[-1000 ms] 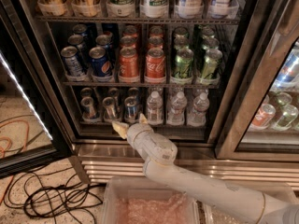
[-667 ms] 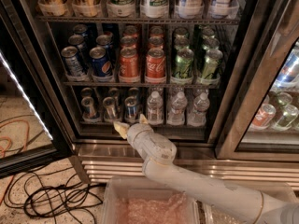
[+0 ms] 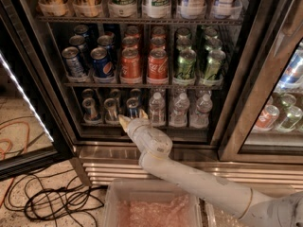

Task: Pick redbull can from bottom shelf of fridge

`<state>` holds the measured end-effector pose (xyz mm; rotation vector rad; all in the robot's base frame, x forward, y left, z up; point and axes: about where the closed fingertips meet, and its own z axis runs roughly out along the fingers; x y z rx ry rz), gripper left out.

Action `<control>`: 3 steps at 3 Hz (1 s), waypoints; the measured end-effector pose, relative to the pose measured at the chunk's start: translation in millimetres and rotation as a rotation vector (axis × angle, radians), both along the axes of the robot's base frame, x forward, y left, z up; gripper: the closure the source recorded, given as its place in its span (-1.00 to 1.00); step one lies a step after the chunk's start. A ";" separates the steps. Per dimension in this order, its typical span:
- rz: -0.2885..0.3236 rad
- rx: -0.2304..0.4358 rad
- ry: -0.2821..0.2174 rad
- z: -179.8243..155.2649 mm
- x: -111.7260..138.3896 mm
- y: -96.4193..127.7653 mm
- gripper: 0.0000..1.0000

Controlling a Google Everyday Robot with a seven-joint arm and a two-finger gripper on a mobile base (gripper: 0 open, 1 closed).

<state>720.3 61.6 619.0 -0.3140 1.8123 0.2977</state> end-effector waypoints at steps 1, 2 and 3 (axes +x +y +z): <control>-0.002 0.000 -0.006 -0.7 9.9 1.9 -0.36; -0.012 0.000 -0.030 3.9 22.2 2.0 -0.34; -0.023 0.003 -0.042 4.1 32.4 -1.6 -0.32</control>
Offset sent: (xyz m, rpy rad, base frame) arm 0.0373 -0.0001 0.0108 0.0163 -0.0583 -0.0314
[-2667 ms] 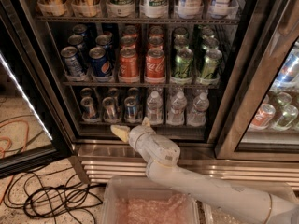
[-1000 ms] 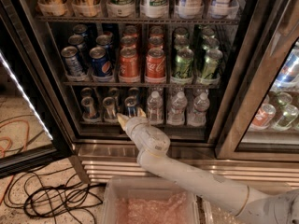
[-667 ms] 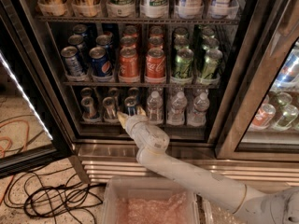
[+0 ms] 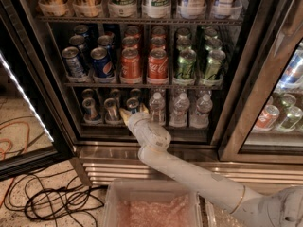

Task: Pick redbull can from bottom shelf of fridge

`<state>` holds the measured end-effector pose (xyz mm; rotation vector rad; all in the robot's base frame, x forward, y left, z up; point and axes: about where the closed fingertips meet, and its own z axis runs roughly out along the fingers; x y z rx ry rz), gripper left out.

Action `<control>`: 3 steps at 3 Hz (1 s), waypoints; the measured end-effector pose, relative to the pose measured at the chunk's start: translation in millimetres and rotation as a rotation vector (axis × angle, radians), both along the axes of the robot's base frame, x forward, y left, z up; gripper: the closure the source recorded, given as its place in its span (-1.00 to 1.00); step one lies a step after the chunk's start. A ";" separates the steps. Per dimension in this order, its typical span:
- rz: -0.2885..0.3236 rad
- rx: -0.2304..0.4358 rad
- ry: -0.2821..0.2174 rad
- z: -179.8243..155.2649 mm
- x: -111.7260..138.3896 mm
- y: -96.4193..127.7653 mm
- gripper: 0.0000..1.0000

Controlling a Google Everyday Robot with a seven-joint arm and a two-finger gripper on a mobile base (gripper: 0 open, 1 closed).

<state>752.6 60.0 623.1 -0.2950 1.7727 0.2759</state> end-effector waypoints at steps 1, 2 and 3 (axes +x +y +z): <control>-0.008 0.003 -0.011 -0.4 8.5 -3.2 -0.32; -0.013 0.009 -0.036 -3.0 12.4 -6.7 0.05; -0.013 0.009 -0.036 -3.0 12.4 -6.7 0.52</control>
Offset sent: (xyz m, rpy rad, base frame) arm 0.0172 -0.0132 -0.0049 0.0272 -0.0719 -0.0259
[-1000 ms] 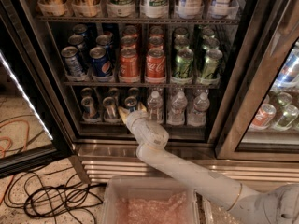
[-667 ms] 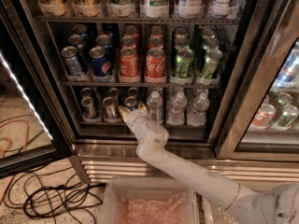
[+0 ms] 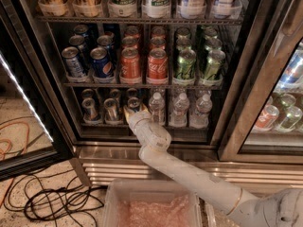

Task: Pick redbull can from bottom shelf of fridge

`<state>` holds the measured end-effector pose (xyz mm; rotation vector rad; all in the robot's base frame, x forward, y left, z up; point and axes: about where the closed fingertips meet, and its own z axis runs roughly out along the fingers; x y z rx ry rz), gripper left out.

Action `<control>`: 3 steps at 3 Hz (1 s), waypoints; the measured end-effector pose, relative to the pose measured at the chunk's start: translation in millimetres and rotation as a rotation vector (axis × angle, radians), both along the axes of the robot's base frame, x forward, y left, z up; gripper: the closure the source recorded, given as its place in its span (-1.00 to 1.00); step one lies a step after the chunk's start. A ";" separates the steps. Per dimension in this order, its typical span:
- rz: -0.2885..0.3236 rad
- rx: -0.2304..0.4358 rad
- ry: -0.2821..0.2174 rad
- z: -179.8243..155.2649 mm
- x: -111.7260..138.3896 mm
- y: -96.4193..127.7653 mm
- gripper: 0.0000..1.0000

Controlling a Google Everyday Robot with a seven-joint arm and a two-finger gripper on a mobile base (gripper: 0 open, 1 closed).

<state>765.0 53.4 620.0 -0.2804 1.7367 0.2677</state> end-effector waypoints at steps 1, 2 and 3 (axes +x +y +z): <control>0.000 0.000 0.000 0.0 0.0 0.0 0.96; 0.021 -0.005 0.005 0.6 -2.6 1.9 1.00; 0.088 -0.010 0.012 13.7 -16.4 -2.5 1.00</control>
Offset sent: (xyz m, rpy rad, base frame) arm -0.0063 0.0029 0.0023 0.0012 0.0129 0.0446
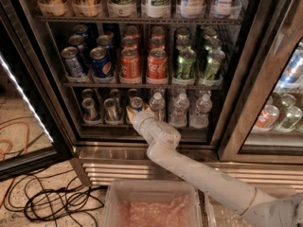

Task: Pick redbull can from bottom shelf of fridge

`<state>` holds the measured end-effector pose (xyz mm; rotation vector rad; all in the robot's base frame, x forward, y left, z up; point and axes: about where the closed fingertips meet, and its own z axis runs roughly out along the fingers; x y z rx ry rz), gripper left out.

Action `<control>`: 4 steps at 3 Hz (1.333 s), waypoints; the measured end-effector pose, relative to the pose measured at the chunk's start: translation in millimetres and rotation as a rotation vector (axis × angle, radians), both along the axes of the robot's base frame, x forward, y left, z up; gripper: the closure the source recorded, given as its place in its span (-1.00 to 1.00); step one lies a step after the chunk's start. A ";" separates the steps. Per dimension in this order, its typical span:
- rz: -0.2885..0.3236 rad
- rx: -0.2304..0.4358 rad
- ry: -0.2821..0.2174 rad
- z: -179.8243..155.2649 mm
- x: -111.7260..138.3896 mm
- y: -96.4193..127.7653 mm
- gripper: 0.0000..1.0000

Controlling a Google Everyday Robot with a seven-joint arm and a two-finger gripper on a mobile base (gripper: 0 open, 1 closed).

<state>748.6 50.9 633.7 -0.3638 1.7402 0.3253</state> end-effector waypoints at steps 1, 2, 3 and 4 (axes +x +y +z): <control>0.022 0.001 0.007 3.1 -4.8 -2.3 1.00; 0.036 -0.019 0.004 2.5 -9.9 -8.6 1.00; 0.050 -0.040 0.001 1.2 -15.4 -15.2 1.00; 0.080 -0.028 0.019 8.6 -25.3 -16.4 1.00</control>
Offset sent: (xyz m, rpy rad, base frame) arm -0.0851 -0.0203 0.0484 0.0899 0.1507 0.2233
